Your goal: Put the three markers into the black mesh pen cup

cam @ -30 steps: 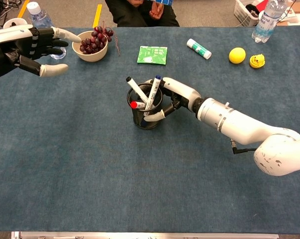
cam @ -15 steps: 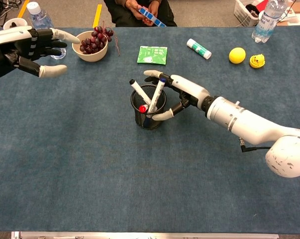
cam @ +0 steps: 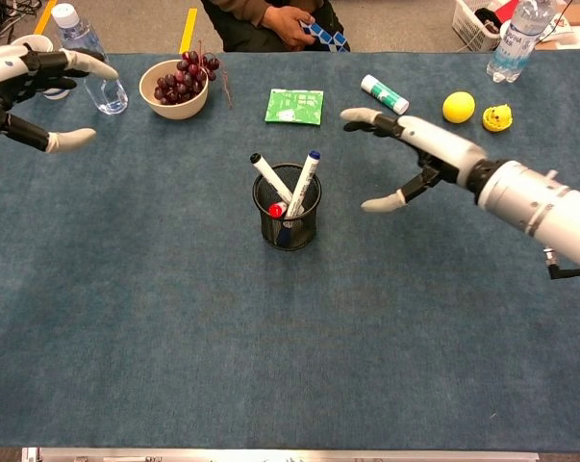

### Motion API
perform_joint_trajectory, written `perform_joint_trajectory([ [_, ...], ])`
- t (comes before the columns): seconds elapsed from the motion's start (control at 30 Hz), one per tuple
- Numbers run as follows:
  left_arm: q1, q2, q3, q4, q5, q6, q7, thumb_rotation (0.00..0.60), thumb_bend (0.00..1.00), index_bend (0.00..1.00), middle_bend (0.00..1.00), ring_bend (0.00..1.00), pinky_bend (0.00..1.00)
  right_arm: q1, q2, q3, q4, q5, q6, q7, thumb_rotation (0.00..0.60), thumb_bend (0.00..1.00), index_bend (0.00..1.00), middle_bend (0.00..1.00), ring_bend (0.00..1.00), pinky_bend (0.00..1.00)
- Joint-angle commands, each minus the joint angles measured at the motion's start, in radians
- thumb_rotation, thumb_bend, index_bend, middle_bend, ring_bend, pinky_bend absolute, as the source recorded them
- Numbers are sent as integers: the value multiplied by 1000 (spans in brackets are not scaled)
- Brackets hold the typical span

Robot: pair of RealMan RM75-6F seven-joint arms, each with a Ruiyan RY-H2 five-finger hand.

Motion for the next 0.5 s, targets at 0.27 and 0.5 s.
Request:
perform_joint_trajectory([
  [0.27, 105, -169, 77, 224, 69, 246, 239, 600, 352, 182, 58, 0, 20, -184, 248, -3, -231, 157, 177, -355, 600, 375, 325, 322, 227, 226],
  [0.5, 182, -244, 98, 312, 102, 405, 347, 600, 352, 183, 61, 0, 20, -260, 309, -9, -277, 178, 270, -495, 600, 375, 328, 323, 227, 227],
])
